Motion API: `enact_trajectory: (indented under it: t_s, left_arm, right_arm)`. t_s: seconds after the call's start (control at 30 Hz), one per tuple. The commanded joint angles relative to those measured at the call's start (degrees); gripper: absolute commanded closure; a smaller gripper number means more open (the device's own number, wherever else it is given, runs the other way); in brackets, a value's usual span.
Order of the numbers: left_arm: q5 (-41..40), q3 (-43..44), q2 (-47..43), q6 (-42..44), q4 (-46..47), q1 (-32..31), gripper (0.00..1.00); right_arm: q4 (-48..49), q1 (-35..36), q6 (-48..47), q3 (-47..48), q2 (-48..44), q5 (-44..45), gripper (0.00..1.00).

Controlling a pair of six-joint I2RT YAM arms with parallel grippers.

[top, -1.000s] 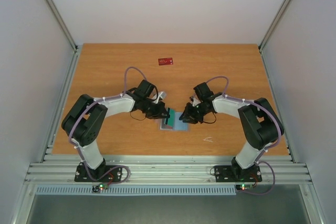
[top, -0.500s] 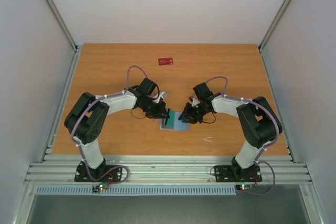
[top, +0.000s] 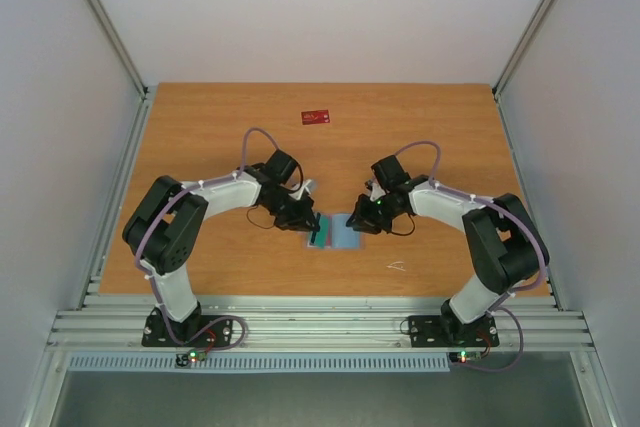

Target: Put the credit cards into the card holder

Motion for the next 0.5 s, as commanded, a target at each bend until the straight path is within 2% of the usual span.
enact_trajectory:
  t_s: [0.0, 0.47]
  left_arm:
    - [2.59, 2.46, 1.8, 1.37, -0.54, 0.26, 1.0]
    - [3.84, 3.58, 4.49, 1.94, -0.34, 0.08, 1.0]
  right_arm:
    - [-3.32, -0.36, -1.9, 1.97, -3.01, 3.31, 0.77]
    - [-8.27, -0.36, -8.21, 3.94, 0.52, 8.34, 0.76]
